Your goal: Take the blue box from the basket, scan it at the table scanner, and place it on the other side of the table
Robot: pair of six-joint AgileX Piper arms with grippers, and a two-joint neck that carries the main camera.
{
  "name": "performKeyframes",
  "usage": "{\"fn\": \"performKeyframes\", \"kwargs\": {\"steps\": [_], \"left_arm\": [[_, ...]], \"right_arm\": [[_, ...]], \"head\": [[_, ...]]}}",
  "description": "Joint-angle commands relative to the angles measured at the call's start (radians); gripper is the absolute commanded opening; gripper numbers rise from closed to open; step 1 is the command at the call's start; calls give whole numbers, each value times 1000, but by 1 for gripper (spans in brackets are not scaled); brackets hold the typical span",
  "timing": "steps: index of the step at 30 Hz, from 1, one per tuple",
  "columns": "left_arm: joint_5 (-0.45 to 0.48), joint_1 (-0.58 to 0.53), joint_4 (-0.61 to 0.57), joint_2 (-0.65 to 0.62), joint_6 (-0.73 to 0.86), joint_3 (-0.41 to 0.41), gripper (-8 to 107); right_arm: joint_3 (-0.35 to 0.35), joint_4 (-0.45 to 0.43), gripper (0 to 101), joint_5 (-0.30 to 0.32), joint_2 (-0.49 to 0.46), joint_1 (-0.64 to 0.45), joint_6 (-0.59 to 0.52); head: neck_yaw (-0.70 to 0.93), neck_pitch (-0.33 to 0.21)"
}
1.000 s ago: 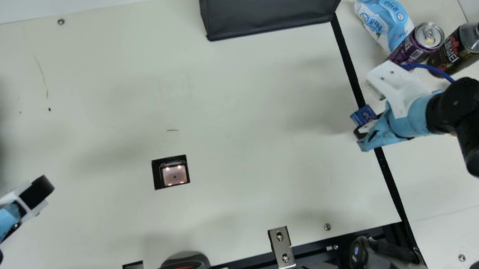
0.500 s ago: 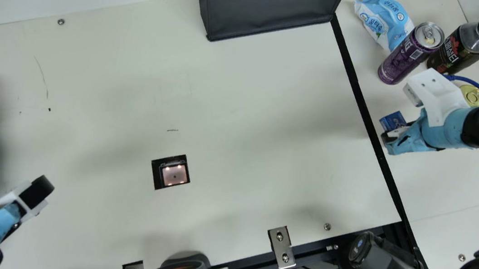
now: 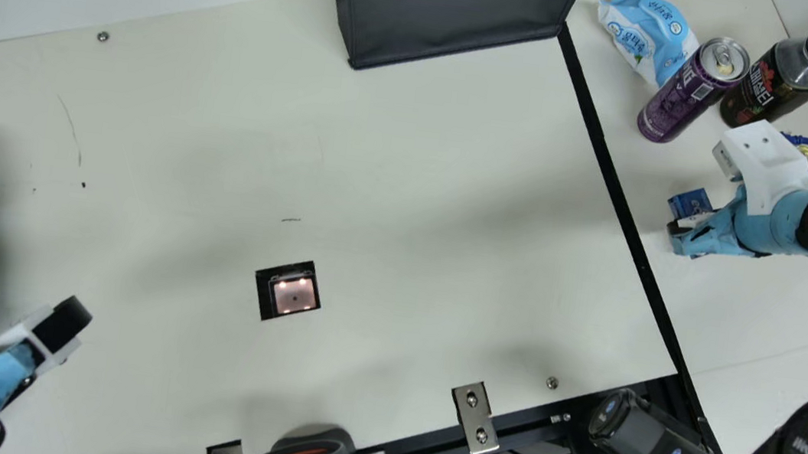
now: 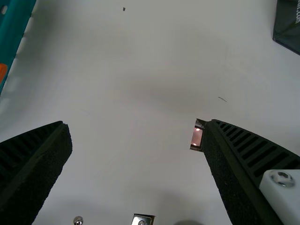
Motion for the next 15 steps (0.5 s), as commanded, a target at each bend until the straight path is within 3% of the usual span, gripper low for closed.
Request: {"fn": "performKeyframes", "kwargs": {"steps": [1,8,15], "left_arm": [[0,0,0,0,0,0,90],[0,0,0,0,0,0,90],[0,0,0,0,0,0,90]], "right_arm": [[7,2,0,-35,10,0,-3],[33,22,0,-119,40,1,-14],[42,45,0,-165,57,4,-27]], "head": [[-2,-30],[-2,-30],[-2,-30]]}}
